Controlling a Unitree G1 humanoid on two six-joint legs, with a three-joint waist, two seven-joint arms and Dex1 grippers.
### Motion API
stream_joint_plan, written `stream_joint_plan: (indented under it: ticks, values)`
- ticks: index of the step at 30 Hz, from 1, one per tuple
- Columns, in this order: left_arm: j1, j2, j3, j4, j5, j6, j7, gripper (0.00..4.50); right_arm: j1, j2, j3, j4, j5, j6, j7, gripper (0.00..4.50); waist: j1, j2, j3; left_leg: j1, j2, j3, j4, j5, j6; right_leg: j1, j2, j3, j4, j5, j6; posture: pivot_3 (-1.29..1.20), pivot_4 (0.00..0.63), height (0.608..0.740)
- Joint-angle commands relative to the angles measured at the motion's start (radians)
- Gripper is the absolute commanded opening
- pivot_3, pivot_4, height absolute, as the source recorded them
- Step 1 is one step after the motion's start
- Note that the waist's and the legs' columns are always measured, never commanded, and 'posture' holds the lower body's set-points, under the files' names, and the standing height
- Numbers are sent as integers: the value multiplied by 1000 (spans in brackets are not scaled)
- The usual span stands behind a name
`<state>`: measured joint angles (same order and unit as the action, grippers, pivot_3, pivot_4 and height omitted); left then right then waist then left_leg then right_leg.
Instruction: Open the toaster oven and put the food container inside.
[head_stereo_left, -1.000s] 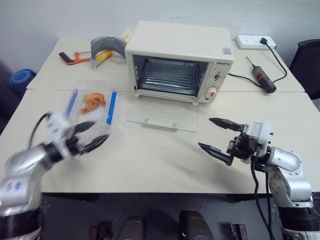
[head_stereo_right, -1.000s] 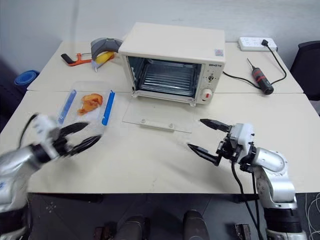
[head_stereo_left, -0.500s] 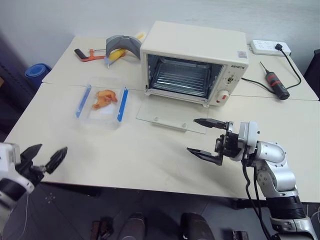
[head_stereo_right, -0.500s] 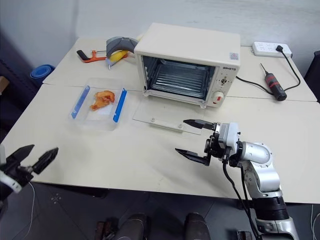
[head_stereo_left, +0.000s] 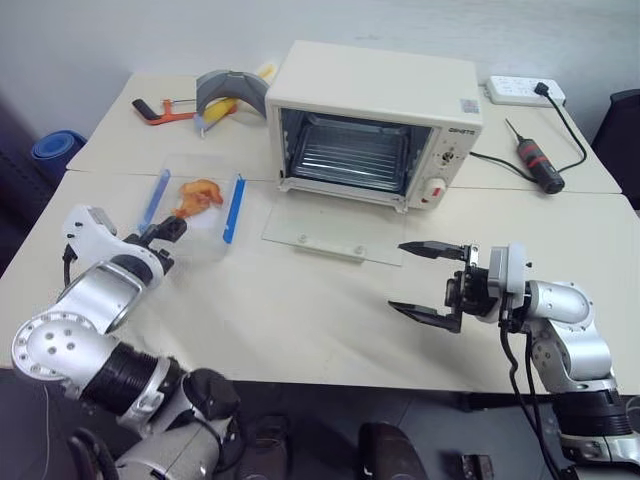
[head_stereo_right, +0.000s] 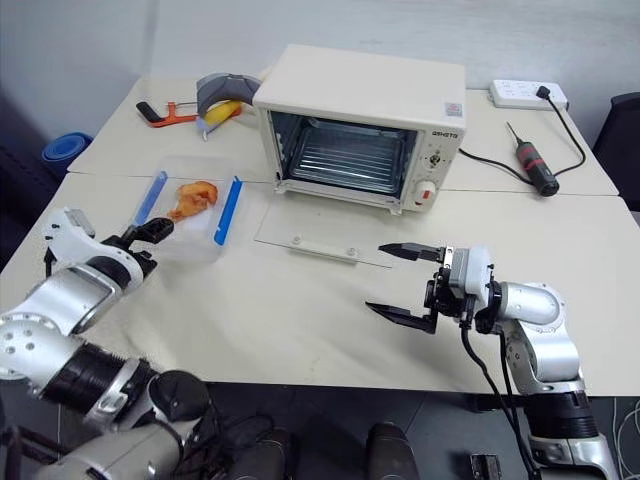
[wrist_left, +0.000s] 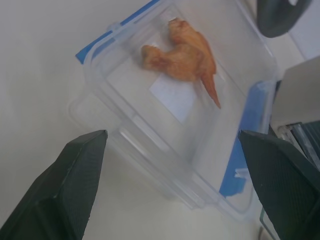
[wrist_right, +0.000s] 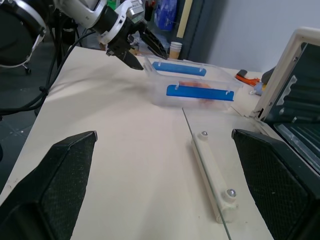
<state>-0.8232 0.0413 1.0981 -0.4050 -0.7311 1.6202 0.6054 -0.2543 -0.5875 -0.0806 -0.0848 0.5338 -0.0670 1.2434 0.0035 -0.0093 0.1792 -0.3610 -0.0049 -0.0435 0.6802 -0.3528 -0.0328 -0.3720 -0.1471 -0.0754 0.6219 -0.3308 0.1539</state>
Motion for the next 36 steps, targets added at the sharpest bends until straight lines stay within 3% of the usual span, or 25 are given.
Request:
stream_joint_plan:
  ticks: [1, 8, 11, 21, 27, 36]
  values:
    - [-51, 13, 8, 68, 78, -6, 72, 4439, 22, -14, -28, -74, 7, -2, -28, 4500, 2, 0, 0, 0, 0, 0, 0, 0, 0, 0, 0, 0, 0, 0, 0, 0, 150, 740]
    - [-73, 138, -80, 202, 178, -6, 26, 4282, 65, -18, -43, -132, 11, 19, -82, 4500, 0, 0, 0, -1, 0, 0, 0, 0, -1, -2, 0, 0, 0, 0, 0, 0, 150, 740]
    - [-79, 202, -119, 225, 225, -6, -5, 3600, 79, -17, -45, -146, 7, 21, -99, 4500, -2, 0, 0, -1, 0, 0, 0, 0, -1, -2, 0, 0, 0, 0, 0, 0, 150, 740]
    - [-75, 298, -147, 293, 344, -6, -133, 478, 96, -19, -43, -160, 6, 21, -129, 4500, -4, 0, 0, -1, 0, 0, -1, 0, -1, -3, 0, 0, 1, 0, 0, 0, 150, 740]
    - [-69, 317, -144, 300, 388, -6, -191, 386, 92, -21, -40, -156, 4, 21, -130, 4500, -4, 0, 0, -1, 0, 0, 0, 0, -1, -3, 0, 0, 1, 0, 0, 0, 150, 740]
    - [-45, 458, -236, 359, 445, -13, -319, 381, 92, -19, -33, -155, 3, 28, -135, 4500, -8, 0, 0, -1, 0, 1, -1, 0, -1, -4, 1, 1, 1, 0, 0, 0, 150, 740]
